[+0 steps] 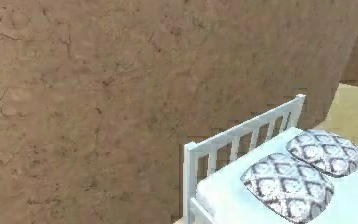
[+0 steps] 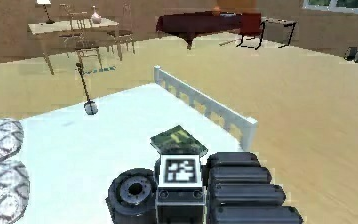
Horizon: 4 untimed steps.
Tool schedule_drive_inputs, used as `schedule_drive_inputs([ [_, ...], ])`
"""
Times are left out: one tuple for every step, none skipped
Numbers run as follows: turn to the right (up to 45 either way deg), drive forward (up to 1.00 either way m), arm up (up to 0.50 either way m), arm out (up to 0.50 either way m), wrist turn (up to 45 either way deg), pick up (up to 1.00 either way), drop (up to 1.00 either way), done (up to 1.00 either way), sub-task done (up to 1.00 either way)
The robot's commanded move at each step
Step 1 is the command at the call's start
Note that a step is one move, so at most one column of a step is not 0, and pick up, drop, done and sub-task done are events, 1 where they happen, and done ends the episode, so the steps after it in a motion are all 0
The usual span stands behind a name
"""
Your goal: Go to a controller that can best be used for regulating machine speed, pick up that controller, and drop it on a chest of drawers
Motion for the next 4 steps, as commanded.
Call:
schedule_drive_inputs([
  [-45.0, 0.00, 0.00, 0.00, 0.0, 0.00, 0.00, 0.00, 0.00],
  [-45.0, 0.00, 0.00, 0.00, 0.0, 0.00, 0.00, 0.00, 0.00],
  [-9.0, 0.00, 0.00, 0.00, 0.0, 0.00, 0.00, 0.00, 0.00],
  [-45.0, 0.00, 0.00, 0.00, 0.0, 0.00, 0.00, 0.00, 0.00],
])
